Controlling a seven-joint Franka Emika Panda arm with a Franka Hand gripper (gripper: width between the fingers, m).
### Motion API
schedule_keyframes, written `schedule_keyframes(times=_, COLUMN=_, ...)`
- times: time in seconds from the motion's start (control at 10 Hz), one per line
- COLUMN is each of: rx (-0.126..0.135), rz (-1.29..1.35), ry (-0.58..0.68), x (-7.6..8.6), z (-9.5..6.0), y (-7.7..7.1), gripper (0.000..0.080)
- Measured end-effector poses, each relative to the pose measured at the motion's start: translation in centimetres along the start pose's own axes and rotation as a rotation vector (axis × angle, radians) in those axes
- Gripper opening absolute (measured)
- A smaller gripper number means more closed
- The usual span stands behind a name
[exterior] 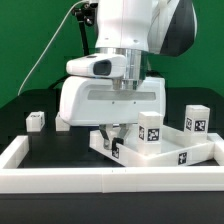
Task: Assemble square table
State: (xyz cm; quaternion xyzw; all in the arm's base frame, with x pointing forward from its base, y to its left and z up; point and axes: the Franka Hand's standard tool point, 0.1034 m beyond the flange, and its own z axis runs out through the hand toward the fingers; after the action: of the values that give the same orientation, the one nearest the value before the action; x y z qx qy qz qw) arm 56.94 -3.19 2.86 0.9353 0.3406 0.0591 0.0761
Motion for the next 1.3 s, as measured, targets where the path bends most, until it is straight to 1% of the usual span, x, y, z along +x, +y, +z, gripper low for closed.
schedule_keyframes(times=0.3, rx=-0.006, rz=-0.108, ry=-0.002, x=-0.2, z=0.0, y=0.3, gripper=0.0064)
schedule_keyframes(times=0.6, rx=-0.013, rz=-0.283, ry=-0.01, x=-0.2, z=0.0, y=0.4, gripper=0.0065)
schedule_keyframes(times=0.8, rx=-0.027, rz=-0.537, ry=-0.024, x=1.0, z=-0.2, y=0.3, gripper=0.0065)
schedule_keyframes(times=0.9, rx=-0.029, rz=-0.636, ry=-0.034, x=1.5, z=-0.1, y=0.2, gripper=0.0065)
schedule_keyframes(times=1.0, rx=-0.025, rz=-0.714, ry=-0.049, x=1.8, z=-0.1, y=0.0, gripper=0.0065)
schedule_keyframes(times=1.3, rx=-0.027, rz=-0.851, ry=-0.062, x=1.3, z=0.0, y=0.4, gripper=0.0065)
